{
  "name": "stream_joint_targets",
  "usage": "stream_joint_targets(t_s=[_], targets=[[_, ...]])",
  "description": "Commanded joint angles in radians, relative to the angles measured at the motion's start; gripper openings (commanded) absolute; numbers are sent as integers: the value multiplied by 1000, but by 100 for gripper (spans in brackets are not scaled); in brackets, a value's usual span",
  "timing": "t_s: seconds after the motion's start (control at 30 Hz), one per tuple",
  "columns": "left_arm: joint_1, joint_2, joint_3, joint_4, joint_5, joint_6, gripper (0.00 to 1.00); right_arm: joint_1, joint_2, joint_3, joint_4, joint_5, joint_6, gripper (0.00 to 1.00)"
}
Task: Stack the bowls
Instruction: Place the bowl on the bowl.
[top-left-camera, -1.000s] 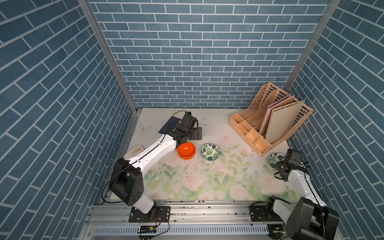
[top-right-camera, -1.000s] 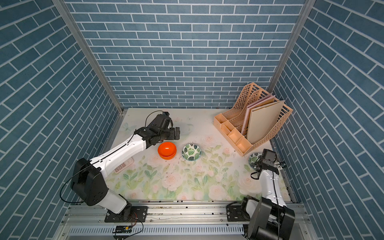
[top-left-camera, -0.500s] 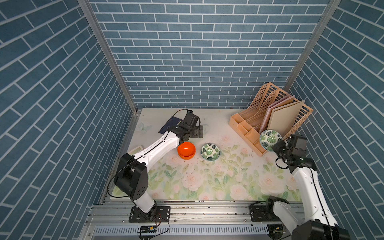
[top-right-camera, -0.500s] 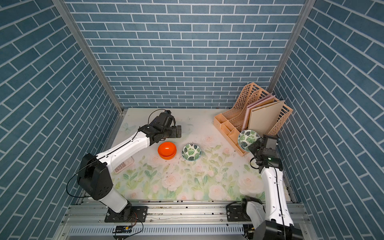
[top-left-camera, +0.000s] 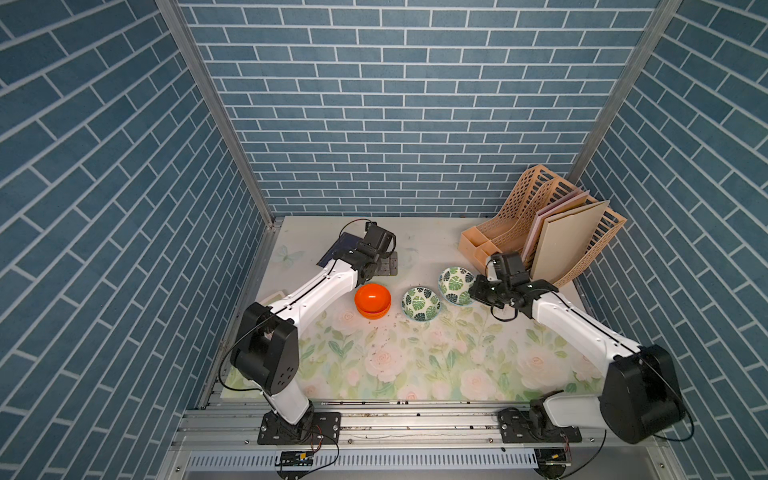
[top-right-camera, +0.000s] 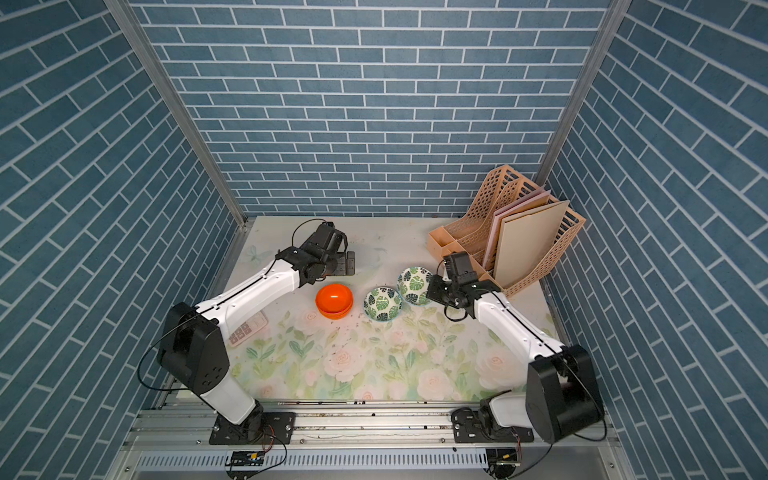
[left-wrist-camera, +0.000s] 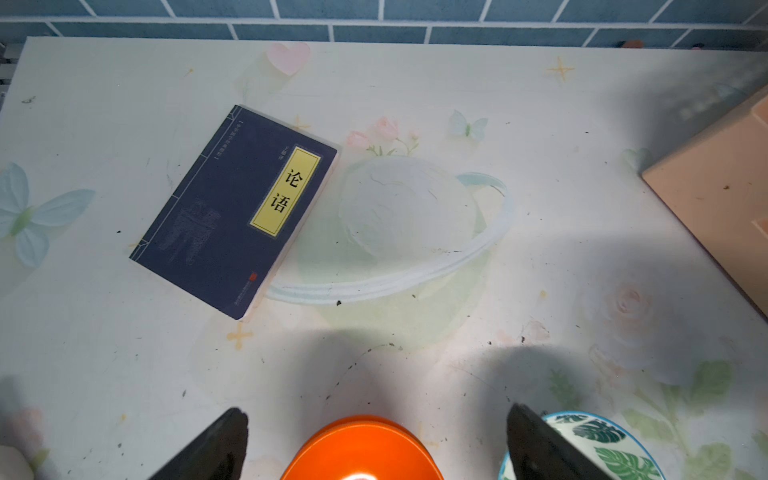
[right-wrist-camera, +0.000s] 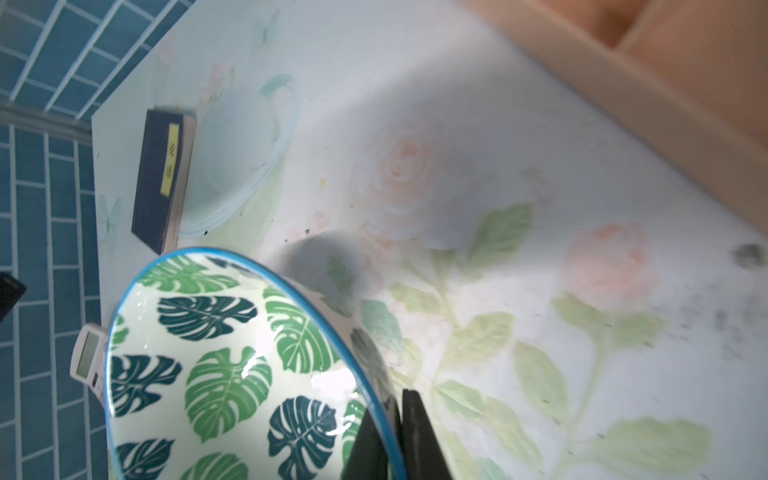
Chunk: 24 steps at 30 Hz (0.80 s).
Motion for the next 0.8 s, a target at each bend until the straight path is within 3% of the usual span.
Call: stream_joint_targets(t_s=[0.0,0.37,0.77], targets=[[16,-29,-19,-44,-39,-3,100,51,88,96,84,-28,-47,0],[60,-81,-52,-61,-52,-11,100,115,245,196,56,-81,-121,0],[60,-75,-45,-57,-44,-19,100,164,271,202,10,-86,-158,0]])
